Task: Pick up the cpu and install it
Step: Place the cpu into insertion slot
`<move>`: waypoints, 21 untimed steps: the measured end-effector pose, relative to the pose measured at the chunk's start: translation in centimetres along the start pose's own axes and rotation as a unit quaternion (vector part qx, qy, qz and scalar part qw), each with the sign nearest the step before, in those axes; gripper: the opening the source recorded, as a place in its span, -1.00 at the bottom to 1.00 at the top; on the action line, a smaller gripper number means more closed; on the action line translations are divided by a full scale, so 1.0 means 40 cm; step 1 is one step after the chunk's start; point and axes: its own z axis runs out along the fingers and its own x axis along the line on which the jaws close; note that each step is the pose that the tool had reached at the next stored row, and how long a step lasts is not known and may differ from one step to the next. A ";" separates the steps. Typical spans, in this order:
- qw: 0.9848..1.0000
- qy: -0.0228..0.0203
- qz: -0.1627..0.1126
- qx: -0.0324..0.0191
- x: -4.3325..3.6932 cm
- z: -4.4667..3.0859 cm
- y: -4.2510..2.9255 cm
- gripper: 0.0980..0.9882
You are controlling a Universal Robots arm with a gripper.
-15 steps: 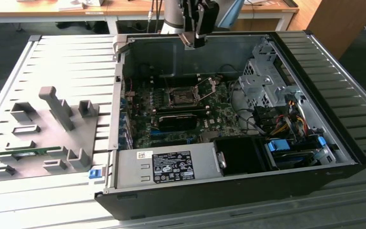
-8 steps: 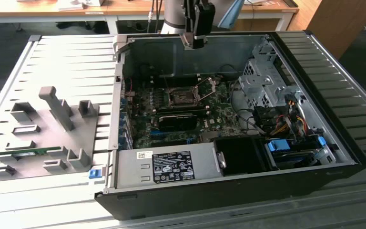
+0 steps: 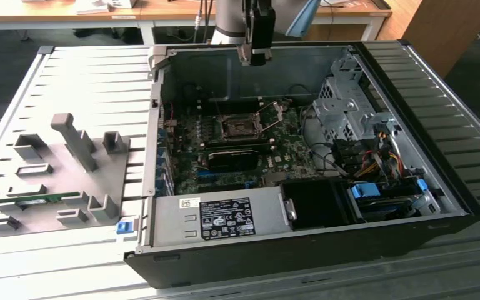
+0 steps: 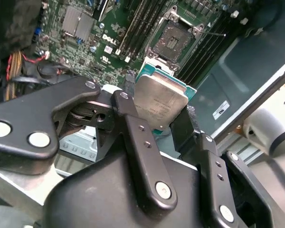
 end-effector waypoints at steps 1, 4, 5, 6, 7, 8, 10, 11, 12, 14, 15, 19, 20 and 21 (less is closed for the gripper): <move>1.000 0.000 0.000 0.000 0.000 0.004 0.000 0.00; 1.000 0.003 0.000 0.000 0.001 0.016 -0.002 0.00; 1.000 0.005 0.000 0.000 0.001 0.020 -0.002 0.00; 1.000 0.006 0.000 0.000 0.001 0.024 -0.002 0.00; 1.000 0.006 0.000 0.000 0.001 0.028 -0.002 0.00; 1.000 0.006 -0.003 0.000 0.001 0.031 -0.003 0.00; 1.000 0.008 -0.019 0.001 0.000 0.038 -0.003 0.00; 1.000 0.008 -0.027 0.001 0.000 0.040 -0.003 0.00; 0.999 0.009 -0.031 0.001 0.000 0.042 -0.004 0.00; 0.999 0.009 -0.031 0.001 0.000 0.046 -0.004 0.00; 0.999 0.009 -0.031 0.001 0.000 0.046 -0.004 0.00; 0.999 0.009 -0.031 0.001 0.000 0.052 -0.004 0.00; 0.999 0.009 -0.031 0.001 0.000 0.053 -0.005 0.00; 0.999 0.009 -0.032 0.001 0.000 0.055 -0.005 0.00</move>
